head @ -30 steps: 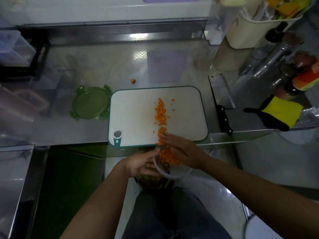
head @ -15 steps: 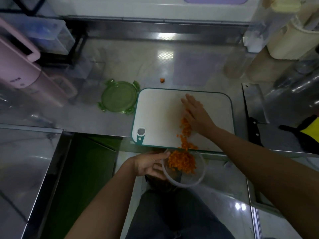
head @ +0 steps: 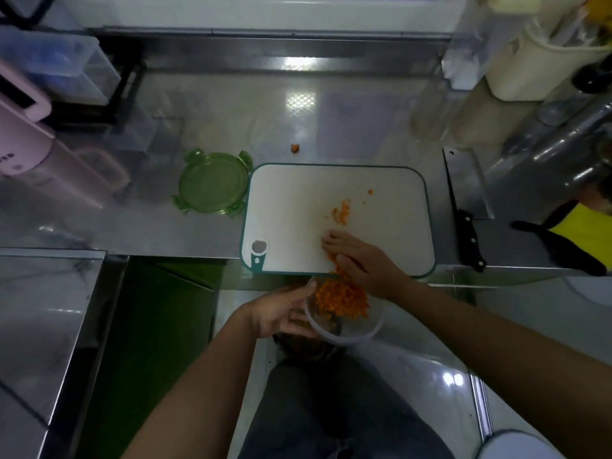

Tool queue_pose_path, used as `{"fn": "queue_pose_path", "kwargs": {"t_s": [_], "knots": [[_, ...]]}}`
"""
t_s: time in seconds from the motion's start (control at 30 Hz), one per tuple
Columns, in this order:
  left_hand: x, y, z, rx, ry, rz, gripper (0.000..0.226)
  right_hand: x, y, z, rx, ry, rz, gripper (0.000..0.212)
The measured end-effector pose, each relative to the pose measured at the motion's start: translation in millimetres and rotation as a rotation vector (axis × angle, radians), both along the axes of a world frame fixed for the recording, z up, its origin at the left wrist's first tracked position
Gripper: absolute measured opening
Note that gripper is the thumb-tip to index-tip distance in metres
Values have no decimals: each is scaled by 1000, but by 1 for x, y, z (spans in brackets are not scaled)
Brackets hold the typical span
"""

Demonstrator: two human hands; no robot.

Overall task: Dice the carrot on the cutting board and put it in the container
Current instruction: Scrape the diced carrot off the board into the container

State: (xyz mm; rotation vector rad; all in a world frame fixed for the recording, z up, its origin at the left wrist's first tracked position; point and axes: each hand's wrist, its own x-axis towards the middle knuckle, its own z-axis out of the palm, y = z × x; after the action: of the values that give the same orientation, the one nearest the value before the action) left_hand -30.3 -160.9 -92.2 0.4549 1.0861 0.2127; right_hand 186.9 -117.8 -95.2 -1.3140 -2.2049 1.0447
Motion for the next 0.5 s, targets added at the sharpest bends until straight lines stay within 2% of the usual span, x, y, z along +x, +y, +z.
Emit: {"fn": "queue_pose_path", "kwargs": {"t_s": [0.3,0.5], "knots": [[8,-7,1,27,22,31,59,5,-44,16,55,104,75,38],[6,-6,2,18,11,31,62,1,-15,17,148,145,-1,29]]}}
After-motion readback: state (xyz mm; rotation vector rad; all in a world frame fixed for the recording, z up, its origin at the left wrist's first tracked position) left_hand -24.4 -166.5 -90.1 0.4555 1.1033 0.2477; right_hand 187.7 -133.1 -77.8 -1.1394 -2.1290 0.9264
